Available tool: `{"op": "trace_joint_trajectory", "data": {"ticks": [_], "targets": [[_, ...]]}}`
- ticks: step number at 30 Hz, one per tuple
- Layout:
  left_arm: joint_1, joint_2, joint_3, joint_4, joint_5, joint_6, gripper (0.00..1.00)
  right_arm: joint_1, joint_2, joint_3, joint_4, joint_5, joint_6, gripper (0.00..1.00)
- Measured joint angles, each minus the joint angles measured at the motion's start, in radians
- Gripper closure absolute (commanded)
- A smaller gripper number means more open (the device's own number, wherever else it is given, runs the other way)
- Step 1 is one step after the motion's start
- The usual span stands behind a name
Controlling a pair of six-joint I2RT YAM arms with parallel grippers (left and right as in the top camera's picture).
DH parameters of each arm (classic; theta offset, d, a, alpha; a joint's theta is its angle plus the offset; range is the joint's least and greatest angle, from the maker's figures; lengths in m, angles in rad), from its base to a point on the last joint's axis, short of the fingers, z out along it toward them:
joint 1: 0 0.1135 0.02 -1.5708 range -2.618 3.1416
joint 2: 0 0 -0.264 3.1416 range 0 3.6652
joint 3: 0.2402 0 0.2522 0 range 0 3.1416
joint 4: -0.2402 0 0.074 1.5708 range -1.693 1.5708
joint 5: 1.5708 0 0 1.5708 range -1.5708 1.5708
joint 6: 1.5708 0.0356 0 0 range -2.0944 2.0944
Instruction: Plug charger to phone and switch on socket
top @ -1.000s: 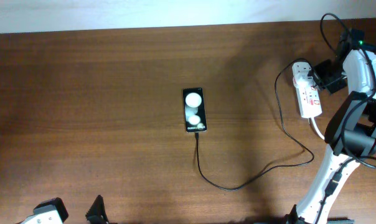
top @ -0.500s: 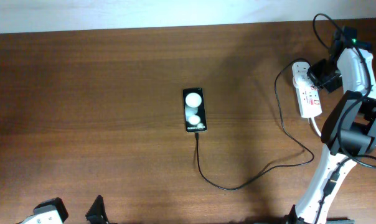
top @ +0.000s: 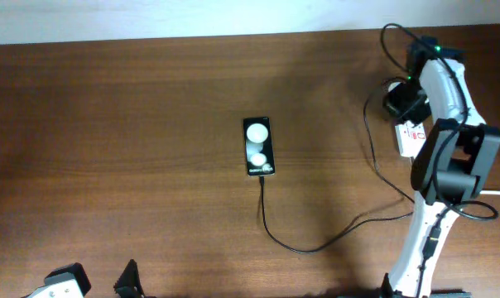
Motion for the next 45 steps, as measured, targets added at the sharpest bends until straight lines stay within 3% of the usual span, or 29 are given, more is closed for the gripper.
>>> {"op": "trace_joint_trajectory", "data": {"ticks": [7, 12, 15, 22, 27, 34, 37, 40, 41, 45], "targets": [[0.0, 0.0, 0.0, 0.0, 0.0, 0.0, 0.01, 0.006, -0.025, -0.002, -0.056, 0.132, 0.106, 0.96], [0.0, 0.0, 0.0, 0.0, 0.0, 0.0, 0.01, 0.006, -0.254, -0.002, -0.087, 0.212, 0.153, 0.96], [0.018, -0.014, 0.0, 0.0, 0.0, 0.0, 0.01, 0.006, -0.444, -0.001, -0.096, 0.161, 0.156, 0.96], [0.04, -0.229, -0.001, -0.001, 0.0, 0.0, 0.01, 0.008, -0.78, -0.001, -0.118, -0.063, 0.156, 0.96], [0.04, -0.236, -0.001, -0.003, 0.0, 0.0, 0.01, 0.008, -0.99, -0.001, -0.126, -0.251, 0.156, 0.96], [0.04, -0.237, -0.001, -0.003, 0.0, 0.0, 0.01, 0.021, -1.31, 0.008, 0.151, -0.408, 0.151, 0.96], [0.04, -0.237, -0.001, -0.003, 0.0, 0.0, 0.01, 0.158, -1.384, -0.036, 0.161, -0.394, 0.106, 0.96], [0.04, -0.238, -0.001, 0.048, 0.0, 0.0, 0.01, 0.334, -1.548, -0.218, 0.26, -0.286, 0.095, 0.96], [0.04, -0.239, -0.001, 0.101, 0.0, 0.0, 0.01, 0.372, -1.628, -0.343, 0.385, -0.262, 0.093, 0.96], [0.04, -0.244, -0.109, 0.367, -0.011, -0.003, 0.01, 0.383, -1.799, -0.614, 0.662, -0.233, 0.092, 0.96]]}}
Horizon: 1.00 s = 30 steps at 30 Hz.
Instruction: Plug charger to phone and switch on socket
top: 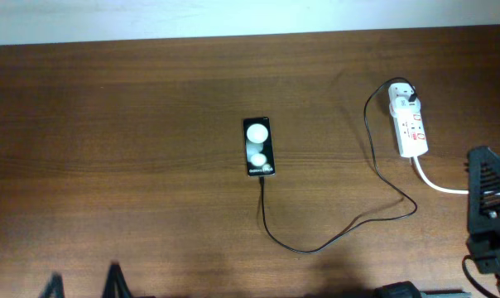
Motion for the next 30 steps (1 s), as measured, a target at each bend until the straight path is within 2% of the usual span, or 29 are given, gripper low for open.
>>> {"op": "trace_joint_trajectory", "data": {"ticks": [5, 8, 15, 18, 30], "targets": [[0.0, 0.001, -0.376, 0.392, -0.004, 0.0, 0.01, 0.0, -0.133, -0.03, 0.028, 0.004, 0.0, 0.96], [0.0, 0.002, -0.59, 0.575, -0.005, 0.0, 0.01, 0.0, -0.18, -0.031, 0.029, 0.003, 0.001, 0.96], [0.0, 0.003, -0.976, 0.996, -0.005, 0.0, 0.01, 0.0, -0.19, -0.034, 0.028, 0.003, 0.0, 0.95], [0.0, 0.005, -1.007, 0.999, -0.016, 0.0, 0.01, 0.0, -0.19, -0.034, 0.029, 0.003, 0.0, 0.92], [0.0, 0.005, -1.007, 0.999, -0.019, 0.0, 0.01, 0.0, -0.217, -0.035, 0.029, 0.004, 0.0, 0.92]]}}
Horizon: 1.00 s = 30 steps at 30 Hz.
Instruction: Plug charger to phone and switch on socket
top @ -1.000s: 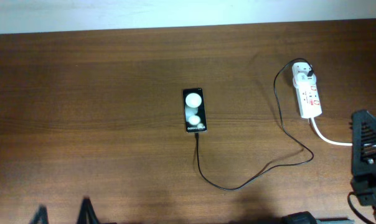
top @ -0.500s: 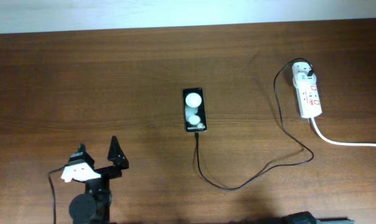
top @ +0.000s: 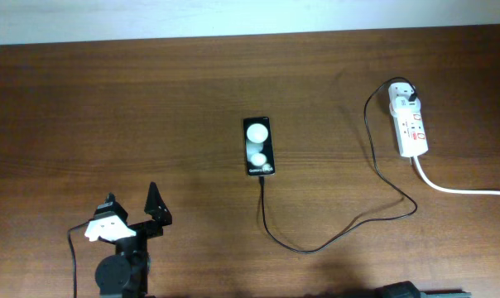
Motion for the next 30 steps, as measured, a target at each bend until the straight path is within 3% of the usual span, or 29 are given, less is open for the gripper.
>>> {"op": "trace_joint_trajectory", "data": {"ticks": [11, 15, 17, 18, 19, 20, 25, 28, 30], "targets": [[0.0, 0.0, 0.0, 0.0, -0.004, 0.006, 0.01, 0.0, -0.219, -0.023, 0.006, 0.061, -0.026, 0.91], [0.0, 0.0, 0.0, -0.008, 0.069, 0.27, 0.01, 0.0, -0.334, -0.131, 0.092, 0.076, -0.027, 0.88], [0.0, 0.0, 0.0, -0.009, 0.088, 0.323, 0.01, 0.0, -0.338, -0.143, 0.105, 0.079, -0.031, 0.71], [0.0, 0.0, 0.0, -0.009, 0.092, 0.334, 0.01, 0.0, -0.338, -0.146, 0.108, 0.08, -0.032, 0.55], [0.0, 0.0, 0.0, -0.009, 0.095, 0.341, 0.01, 0.0, -0.338, -0.146, 0.112, 0.083, -0.032, 0.21], [0.0, 0.0, 0.0, -0.009, 0.095, 0.344, 0.01, 0.0, -0.338, -0.146, 0.112, 0.097, -0.033, 0.01], [0.0, 0.0, 0.0, -0.009, 0.095, 0.346, 0.01, 0.0, -0.338, -0.181, 0.12, 0.304, -0.037, 0.01], [0.0, 0.0, 0.0, -0.01, 0.096, 0.349, 0.01, 0.0, -0.339, -0.343, 0.143, 0.363, -0.036, 0.01], [0.0, 0.0, 0.0, -0.01, 0.098, 0.349, 0.01, 0.0, -0.34, -0.507, 0.246, 0.384, -0.036, 0.01]]}}
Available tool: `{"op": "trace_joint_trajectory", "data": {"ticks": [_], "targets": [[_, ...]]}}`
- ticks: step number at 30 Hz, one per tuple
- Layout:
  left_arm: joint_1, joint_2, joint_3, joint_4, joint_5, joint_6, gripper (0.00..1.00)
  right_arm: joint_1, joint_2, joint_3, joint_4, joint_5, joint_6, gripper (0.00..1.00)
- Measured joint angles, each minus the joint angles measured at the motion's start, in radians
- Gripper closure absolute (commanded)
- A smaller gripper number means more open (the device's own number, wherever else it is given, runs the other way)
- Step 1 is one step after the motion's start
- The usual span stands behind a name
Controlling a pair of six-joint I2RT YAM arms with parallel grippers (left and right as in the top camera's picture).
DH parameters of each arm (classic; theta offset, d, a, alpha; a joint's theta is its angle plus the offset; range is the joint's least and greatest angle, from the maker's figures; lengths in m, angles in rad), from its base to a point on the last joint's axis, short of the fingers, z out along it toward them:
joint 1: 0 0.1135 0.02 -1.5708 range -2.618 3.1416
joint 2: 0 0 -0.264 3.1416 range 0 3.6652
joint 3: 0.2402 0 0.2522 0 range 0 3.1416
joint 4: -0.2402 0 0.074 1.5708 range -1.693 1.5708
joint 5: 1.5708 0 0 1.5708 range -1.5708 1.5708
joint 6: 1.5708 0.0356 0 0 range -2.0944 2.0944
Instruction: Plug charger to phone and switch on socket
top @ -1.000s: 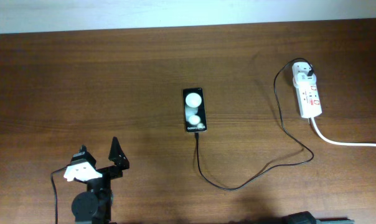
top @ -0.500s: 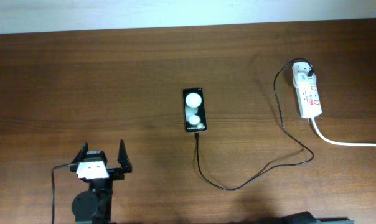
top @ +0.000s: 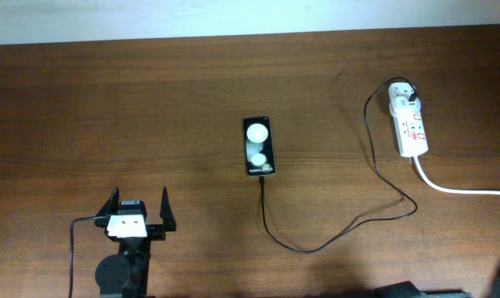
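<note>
A black phone [top: 258, 146] lies screen-up at the table's middle, lamp glare on its glass. A thin black charger cable [top: 333, 238] runs from the phone's near end across the table to a plug in the white socket strip [top: 409, 124] at the right. My left gripper [top: 138, 207] stands open near the front left, well away from the phone, with nothing between its fingers. My right gripper is out of view.
The strip's thick white cord [top: 461, 190] leaves toward the right edge. The dark wooden table [top: 109, 108] ends at a pale wall along the back.
My left gripper has turned to face straight up the table and sits slightly lower in view, still open. The phone, cable and socket strip have not moved.
At first my right arm reached over the socket strip at the far right, with the cable in the phone. Then it had drawn back to the right edge, leaving the strip uncovered. My left arm later showed at the front left, and the right arm was gone from view.
</note>
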Motion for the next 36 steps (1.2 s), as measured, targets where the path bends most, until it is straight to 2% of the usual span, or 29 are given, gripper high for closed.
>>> {"op": "trace_joint_trajectory", "data": {"ticks": [5, 8, 10, 12, 16, 29, 33, 35, 36], "targets": [[0.0, 0.0, 0.0, 0.0, 0.0, 0.0, 0.01, 0.0, -0.003, -0.478, 0.217, 0.013, -0.001, 0.01], [0.0, 0.0, 0.0, 0.0, 0.0, 0.0, 0.01, 0.0, 0.001, -0.709, 0.247, 0.013, -0.001, 0.01], [0.0, 0.0, 0.0, 0.0, 0.0, 0.0, 0.01, 0.0, 0.001, -0.775, 0.273, 0.013, -0.001, 0.01], [0.0, 0.0, 0.0, 0.0, 0.0, 0.0, 0.01, 0.0, 0.001, -0.805, 0.266, 0.013, -0.001, 0.01], [0.0, 0.0, 0.0, 0.0, 0.0, 0.0, 0.01, 0.0, 0.002, -0.822, 0.14, 0.013, -0.001, 0.01], [0.0, 0.0, 0.0, 0.0, 0.0, 0.0, 0.01, 0.0, 0.001, -0.822, 0.139, 0.013, 0.0, 0.01], [0.0, 0.0, 0.0, 0.0, 0.0, 0.0, 0.01, -0.056, 0.001, -0.822, 0.138, 0.013, 0.0, 0.01], [0.0, 0.0, 0.0, 0.0, 0.0, 0.0, 0.01, -0.105, 0.001, -0.822, 0.137, -0.019, -0.042, 0.01], [0.0, 0.0, 0.0, 0.0, 0.0, 0.0, 0.01, -0.145, 0.001, -0.822, 0.135, -0.079, -0.133, 0.01]]}}
